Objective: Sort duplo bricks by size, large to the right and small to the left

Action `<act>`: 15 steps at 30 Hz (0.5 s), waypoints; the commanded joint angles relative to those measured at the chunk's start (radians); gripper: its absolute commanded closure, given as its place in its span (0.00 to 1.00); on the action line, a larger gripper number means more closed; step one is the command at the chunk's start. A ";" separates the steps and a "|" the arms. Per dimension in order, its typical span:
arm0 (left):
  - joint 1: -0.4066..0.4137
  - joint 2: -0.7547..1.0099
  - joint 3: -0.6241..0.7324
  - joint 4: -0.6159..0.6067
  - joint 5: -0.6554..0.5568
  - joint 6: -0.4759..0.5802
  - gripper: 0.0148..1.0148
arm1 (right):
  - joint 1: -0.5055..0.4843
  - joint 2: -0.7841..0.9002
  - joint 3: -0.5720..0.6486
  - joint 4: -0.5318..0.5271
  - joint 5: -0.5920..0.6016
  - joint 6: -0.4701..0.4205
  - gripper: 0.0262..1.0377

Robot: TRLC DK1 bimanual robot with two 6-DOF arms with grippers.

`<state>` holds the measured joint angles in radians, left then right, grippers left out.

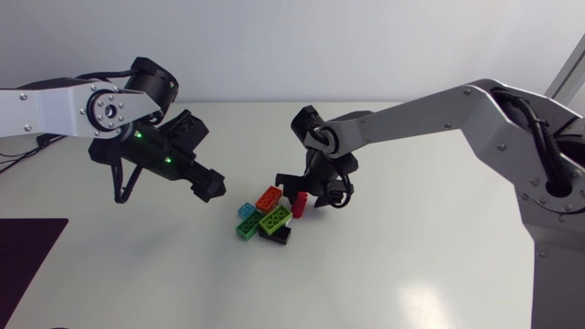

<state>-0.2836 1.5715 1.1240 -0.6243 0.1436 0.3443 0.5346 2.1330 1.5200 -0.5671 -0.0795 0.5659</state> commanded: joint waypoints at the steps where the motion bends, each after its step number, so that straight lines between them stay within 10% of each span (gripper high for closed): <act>1: 0.015 0.012 -0.007 0.008 0.008 0.024 0.03 | -0.025 0.011 -0.027 0.021 -0.008 0.034 0.72; 3: 0.017 0.016 -0.006 0.020 0.008 0.024 0.03 | -0.045 -0.007 -0.063 0.061 -0.011 0.032 0.98; 15: -0.062 0.260 0.178 0.046 0.008 -0.045 0.03 | -0.357 -0.288 -0.270 0.007 -0.085 -0.080 0.98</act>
<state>-0.3191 1.7725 1.2385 -0.5842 0.1436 0.3202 0.2626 1.9251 1.3106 -0.5289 -0.1532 0.5247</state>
